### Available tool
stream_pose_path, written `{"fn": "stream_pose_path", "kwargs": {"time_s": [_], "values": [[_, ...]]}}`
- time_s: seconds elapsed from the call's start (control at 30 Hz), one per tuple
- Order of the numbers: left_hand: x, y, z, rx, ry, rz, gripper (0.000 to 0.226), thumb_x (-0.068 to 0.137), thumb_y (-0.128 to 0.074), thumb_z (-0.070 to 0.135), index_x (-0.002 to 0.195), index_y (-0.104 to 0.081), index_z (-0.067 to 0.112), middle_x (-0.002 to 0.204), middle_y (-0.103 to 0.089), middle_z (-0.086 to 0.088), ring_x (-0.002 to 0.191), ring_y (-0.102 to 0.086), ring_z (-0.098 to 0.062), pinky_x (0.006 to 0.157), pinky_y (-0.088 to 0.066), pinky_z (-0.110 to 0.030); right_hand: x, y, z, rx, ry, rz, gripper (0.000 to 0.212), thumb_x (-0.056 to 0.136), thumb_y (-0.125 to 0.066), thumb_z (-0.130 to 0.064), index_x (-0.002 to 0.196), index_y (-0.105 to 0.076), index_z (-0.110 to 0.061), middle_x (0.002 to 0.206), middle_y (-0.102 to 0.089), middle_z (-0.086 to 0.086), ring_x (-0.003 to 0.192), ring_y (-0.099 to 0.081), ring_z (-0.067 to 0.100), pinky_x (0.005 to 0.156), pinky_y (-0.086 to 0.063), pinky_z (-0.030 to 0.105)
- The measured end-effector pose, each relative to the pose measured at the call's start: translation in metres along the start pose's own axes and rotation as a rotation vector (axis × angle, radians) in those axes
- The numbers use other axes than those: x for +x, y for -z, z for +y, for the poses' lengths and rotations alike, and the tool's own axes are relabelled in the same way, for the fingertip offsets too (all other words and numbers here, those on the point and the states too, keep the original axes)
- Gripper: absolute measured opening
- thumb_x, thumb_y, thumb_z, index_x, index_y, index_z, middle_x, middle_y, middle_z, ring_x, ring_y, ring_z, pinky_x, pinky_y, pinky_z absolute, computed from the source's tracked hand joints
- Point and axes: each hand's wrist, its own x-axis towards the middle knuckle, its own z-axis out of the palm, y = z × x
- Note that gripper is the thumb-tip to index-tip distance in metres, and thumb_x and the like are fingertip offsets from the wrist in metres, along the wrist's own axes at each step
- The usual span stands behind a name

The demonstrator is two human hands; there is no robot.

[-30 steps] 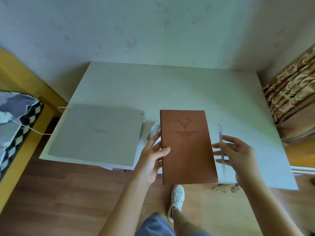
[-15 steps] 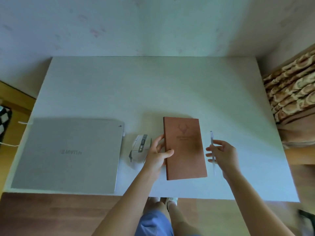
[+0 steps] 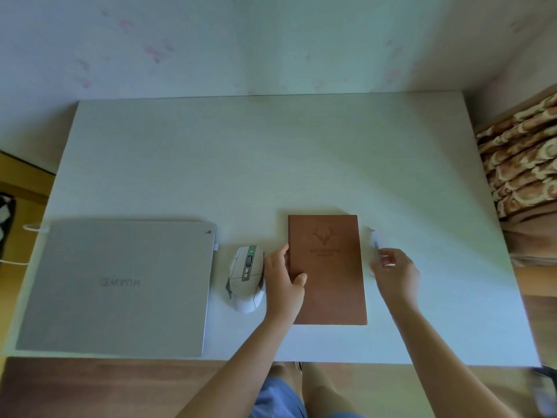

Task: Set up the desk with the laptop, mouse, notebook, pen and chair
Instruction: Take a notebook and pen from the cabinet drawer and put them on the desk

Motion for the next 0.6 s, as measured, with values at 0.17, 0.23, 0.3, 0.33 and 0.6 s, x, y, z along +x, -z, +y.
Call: {"fn": "stream_pose_path", "kwargs": {"time_s": [0.17,0.23,0.3,0.33,0.6], "values": [[0.005,-0.003,0.001,0.064,0.047,0.025,0.060,0.078,-0.067,-0.007,0.130,-0.048,0.015,0.124,-0.042,-0.001,0.109,-0.053,-0.013,0.086,-0.040,-0.009,0.003,0.000,0.001,-0.042,0.003,-0.023,0.024,0.078,-0.063,-0.009,0.102,-0.063,-0.012,0.098,-0.066,0.006,0.086,-0.059,0.023,0.069,-0.040,0.027],[0.006,-0.005,0.001,0.083,0.052,0.022,0.061,0.077,-0.068,-0.006,0.130,-0.048,0.016,0.125,-0.043,-0.001,0.113,-0.053,-0.017,0.091,-0.047,-0.026,0.004,0.001,0.001,-0.053,0.013,-0.021,0.023,0.078,-0.062,-0.008,0.100,-0.063,-0.014,0.097,-0.066,0.006,0.085,-0.058,0.022,0.069,-0.039,0.028],[0.006,-0.006,0.001,0.104,0.052,0.028,0.061,0.076,-0.068,-0.006,0.129,-0.048,0.017,0.124,-0.043,-0.001,0.114,-0.053,-0.017,0.091,-0.047,-0.028,0.004,0.001,0.000,-0.064,0.029,-0.019,0.022,0.077,-0.062,-0.007,0.097,-0.064,-0.015,0.096,-0.066,0.005,0.083,-0.056,0.021,0.068,-0.039,0.027],[0.006,-0.006,0.001,0.121,0.050,0.031,0.061,0.077,-0.068,-0.005,0.129,-0.048,0.017,0.124,-0.044,0.000,0.114,-0.052,-0.018,0.090,-0.045,-0.026,0.004,0.002,0.000,-0.070,0.036,-0.022,0.023,0.077,-0.062,-0.006,0.098,-0.064,-0.015,0.096,-0.065,0.005,0.082,-0.055,0.020,0.068,-0.039,0.027],[0.006,-0.005,0.009,0.292,0.067,-0.015,0.064,0.084,-0.065,0.003,0.142,-0.038,0.011,0.134,-0.039,-0.009,0.125,-0.042,-0.023,0.091,-0.034,-0.021,0.003,0.017,0.002,-0.039,0.048,-0.162,0.031,0.077,-0.066,-0.011,0.108,-0.064,-0.015,0.101,-0.064,0.003,0.088,-0.058,0.020,0.074,-0.043,0.028]]}}
